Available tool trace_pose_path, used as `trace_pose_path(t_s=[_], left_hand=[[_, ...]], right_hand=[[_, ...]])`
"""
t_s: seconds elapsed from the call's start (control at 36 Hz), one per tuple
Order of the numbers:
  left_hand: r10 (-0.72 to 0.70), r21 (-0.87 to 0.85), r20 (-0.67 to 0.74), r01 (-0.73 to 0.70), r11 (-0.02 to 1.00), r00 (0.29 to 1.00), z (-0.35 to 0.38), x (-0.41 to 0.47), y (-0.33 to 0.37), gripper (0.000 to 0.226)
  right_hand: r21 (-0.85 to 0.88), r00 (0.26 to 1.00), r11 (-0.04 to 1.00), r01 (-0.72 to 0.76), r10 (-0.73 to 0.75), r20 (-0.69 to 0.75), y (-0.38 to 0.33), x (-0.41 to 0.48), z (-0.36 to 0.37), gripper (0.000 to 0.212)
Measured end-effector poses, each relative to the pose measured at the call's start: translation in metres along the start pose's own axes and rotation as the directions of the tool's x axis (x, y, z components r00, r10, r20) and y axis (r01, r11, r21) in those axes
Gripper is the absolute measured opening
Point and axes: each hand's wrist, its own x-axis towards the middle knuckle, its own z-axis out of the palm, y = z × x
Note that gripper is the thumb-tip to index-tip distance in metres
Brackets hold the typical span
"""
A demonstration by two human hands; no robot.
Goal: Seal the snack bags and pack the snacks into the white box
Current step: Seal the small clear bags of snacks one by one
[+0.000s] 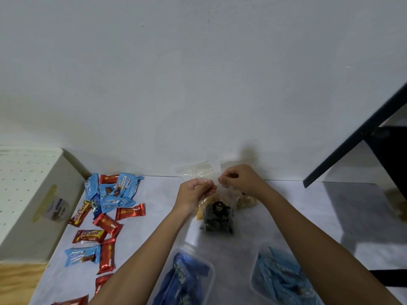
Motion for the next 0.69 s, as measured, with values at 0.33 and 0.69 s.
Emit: trace_pose_path(t_s=[0.33, 0.69], left_hand=[[0.087, 0.074, -0.044, -0.083, 0.994, 0.995, 0.004, -0.002, -0.005, 0.008], [0.088, 0.069, -0.124, -0.08, 0.994, 0.988, 0.006, 0.004, -0.007, 0.014]], right_hand=[[-0.056, 0.999, 0.998, -0.031, 0.031, 0.01, 0.005, -0.002, 0.0, 0.008], [-0.062, 0.999, 0.998, 0.034, -0.035, -0.016, 0.004, -0.018, -0.004, 0.024]])
